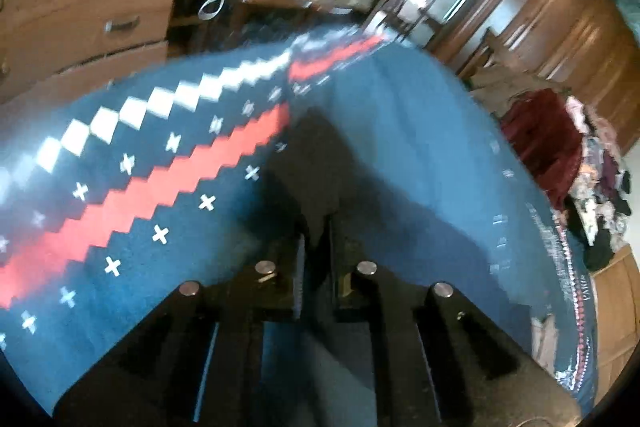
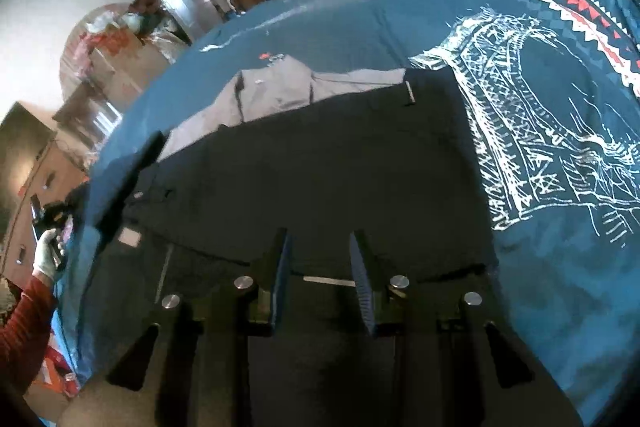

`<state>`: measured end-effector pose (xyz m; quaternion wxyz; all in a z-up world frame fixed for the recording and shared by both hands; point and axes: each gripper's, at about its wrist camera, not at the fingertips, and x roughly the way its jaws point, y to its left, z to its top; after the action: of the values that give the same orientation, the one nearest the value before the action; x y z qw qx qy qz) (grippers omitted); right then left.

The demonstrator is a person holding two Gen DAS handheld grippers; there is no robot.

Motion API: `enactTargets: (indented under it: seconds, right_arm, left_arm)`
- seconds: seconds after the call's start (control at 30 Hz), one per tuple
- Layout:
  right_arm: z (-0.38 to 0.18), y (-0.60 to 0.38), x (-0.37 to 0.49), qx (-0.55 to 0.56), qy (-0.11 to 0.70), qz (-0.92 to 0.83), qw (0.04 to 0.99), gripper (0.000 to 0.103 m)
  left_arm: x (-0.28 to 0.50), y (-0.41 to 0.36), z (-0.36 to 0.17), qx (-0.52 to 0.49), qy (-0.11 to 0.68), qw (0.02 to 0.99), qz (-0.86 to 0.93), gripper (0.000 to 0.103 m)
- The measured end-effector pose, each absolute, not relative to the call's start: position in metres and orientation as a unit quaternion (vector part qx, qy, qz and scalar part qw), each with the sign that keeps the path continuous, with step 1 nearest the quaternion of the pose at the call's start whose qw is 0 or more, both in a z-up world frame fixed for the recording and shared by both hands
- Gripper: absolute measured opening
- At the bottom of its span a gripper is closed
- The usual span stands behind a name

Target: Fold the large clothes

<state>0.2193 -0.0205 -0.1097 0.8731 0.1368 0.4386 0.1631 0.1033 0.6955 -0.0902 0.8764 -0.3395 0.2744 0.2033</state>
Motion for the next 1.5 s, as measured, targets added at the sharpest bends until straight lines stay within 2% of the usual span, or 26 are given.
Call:
enactTargets:
  seconds: [0.1, 0.23, 0.37, 0.4, 0.43, 0.47, 0.5, 0.57, 0.67, 0.77, 0.93, 1.07, 1.3, 1.37, 1.4, 1.5]
  right_arm:
    - [-0.106, -0.023, 0.218, 0.148, 0.430, 0.178, 0.872, 0.034]
    - [-0.100, -0.028, 0.214, 0.164, 0.420, 0.192, 0.872, 0.034]
    - [-0.090, -0.045, 0.204, 0.185, 0.404, 0.198, 0.874, 0.034]
    - [-0.089, -0.049, 0.203, 0.191, 0.402, 0.199, 0.873, 0.034]
    - [-0.089, -0.057, 0.201, 0.206, 0.401, 0.202, 0.870, 0.034]
    - [-0.091, -0.062, 0.200, 0.217, 0.403, 0.204, 0.866, 0.034]
    - [-0.094, -0.069, 0.200, 0.231, 0.407, 0.203, 0.860, 0.035]
    - [-0.101, -0.078, 0.199, 0.248, 0.417, 0.204, 0.850, 0.036]
    - [-0.104, -0.077, 0.206, 0.255, 0.427, 0.232, 0.836, 0.036]
    - [-0.111, -0.052, 0.234, 0.253, 0.448, 0.280, 0.810, 0.037]
    - [-0.139, 0.010, 0.295, 0.248, 0.498, 0.334, 0.761, 0.040]
    - [-0.169, 0.045, 0.334, 0.218, 0.558, 0.299, 0.743, 0.042]
    - [-0.179, 0.059, 0.352, 0.258, 0.555, 0.308, 0.728, 0.042]
    - [-0.183, 0.059, 0.356, 0.283, 0.545, 0.316, 0.723, 0.012]
    - [-0.181, 0.059, 0.357, 0.286, 0.539, 0.311, 0.729, 0.006]
    - [-0.152, 0.040, 0.350, 0.294, 0.486, 0.310, 0.762, 0.005]
  left_arm:
    - [0.106, 0.642, -0.040, -0.297, 0.238, 0.915, 0.131, 0.005]
    - [0.118, 0.519, 0.023, -0.241, 0.209, 0.947, -0.017, 0.005]
    - [0.125, 0.379, 0.044, -0.242, 0.206, 0.930, -0.186, 0.008]
    - [0.131, 0.351, 0.038, -0.251, 0.219, 0.916, -0.225, 0.020]
    - [0.139, 0.319, 0.028, -0.253, 0.239, 0.900, -0.261, 0.043]
    - [0.146, 0.289, 0.014, -0.252, 0.262, 0.889, -0.279, 0.053]
    - [0.152, 0.262, -0.002, -0.252, 0.293, 0.874, -0.296, 0.057]
    - [0.155, 0.227, -0.032, -0.262, 0.354, 0.839, -0.321, 0.051]
    - [0.130, 0.240, -0.045, -0.260, 0.358, 0.843, -0.305, 0.050]
    - [0.108, 0.299, -0.058, -0.249, 0.362, 0.871, -0.221, 0.055]
    - [0.068, 0.397, -0.100, -0.298, 0.379, 0.870, -0.098, 0.055]
    - [0.054, 0.409, -0.131, -0.330, 0.366, 0.865, -0.093, 0.052]
    - [0.045, 0.413, -0.133, -0.330, 0.356, 0.869, -0.094, 0.053]
    - [0.043, 0.422, -0.136, -0.329, 0.356, 0.870, -0.094, 0.053]
    - [0.041, 0.426, -0.137, -0.328, 0.356, 0.870, -0.093, 0.053]
    - [0.037, 0.431, -0.140, -0.330, 0.353, 0.870, -0.094, 0.053]
